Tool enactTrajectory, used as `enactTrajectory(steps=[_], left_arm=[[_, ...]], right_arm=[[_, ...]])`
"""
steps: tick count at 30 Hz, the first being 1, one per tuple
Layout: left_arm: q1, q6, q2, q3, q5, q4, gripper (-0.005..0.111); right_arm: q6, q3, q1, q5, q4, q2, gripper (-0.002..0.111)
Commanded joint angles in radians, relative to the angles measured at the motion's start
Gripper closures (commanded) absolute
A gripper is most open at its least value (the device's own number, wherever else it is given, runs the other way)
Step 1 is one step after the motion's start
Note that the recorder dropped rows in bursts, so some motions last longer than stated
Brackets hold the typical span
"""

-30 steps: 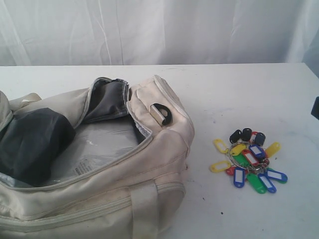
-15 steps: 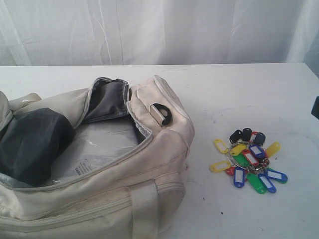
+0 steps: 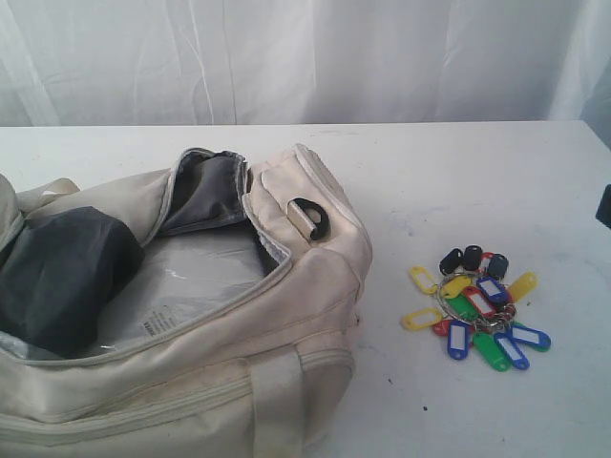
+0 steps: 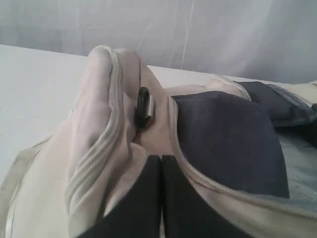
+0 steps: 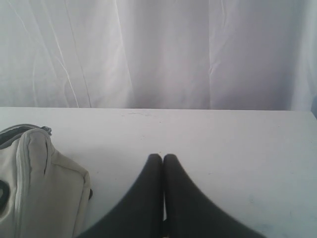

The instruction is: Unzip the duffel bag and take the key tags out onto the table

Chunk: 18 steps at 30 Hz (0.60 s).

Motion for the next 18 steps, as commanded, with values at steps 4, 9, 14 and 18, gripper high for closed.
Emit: enactTrajectory(steps=[4, 9, 14, 18], left_arm=[[0.001, 0.276, -0.004, 0.005, 0.119, -0.039, 0.107], [0.001, 0.398, -0.004, 0.005, 0.23, -0.039, 0.107], [0.001, 0.395, -0.004, 0.005, 0.277, -0.006, 0.107], [0.001, 0.388, -0.004, 0.005, 0.275, 0.006, 0.107]], right_arm=[[0.001, 0.002, -0.006, -0.004, 0.0, -0.005, 0.108], [0.001, 0.002, -0.006, -0.004, 0.0, -0.005, 0.108], [0.001, 0.002, -0.006, -0.004, 0.0, -0.005, 0.108], [0.001, 0.002, -0.006, -0.004, 0.0, -0.005, 0.108]])
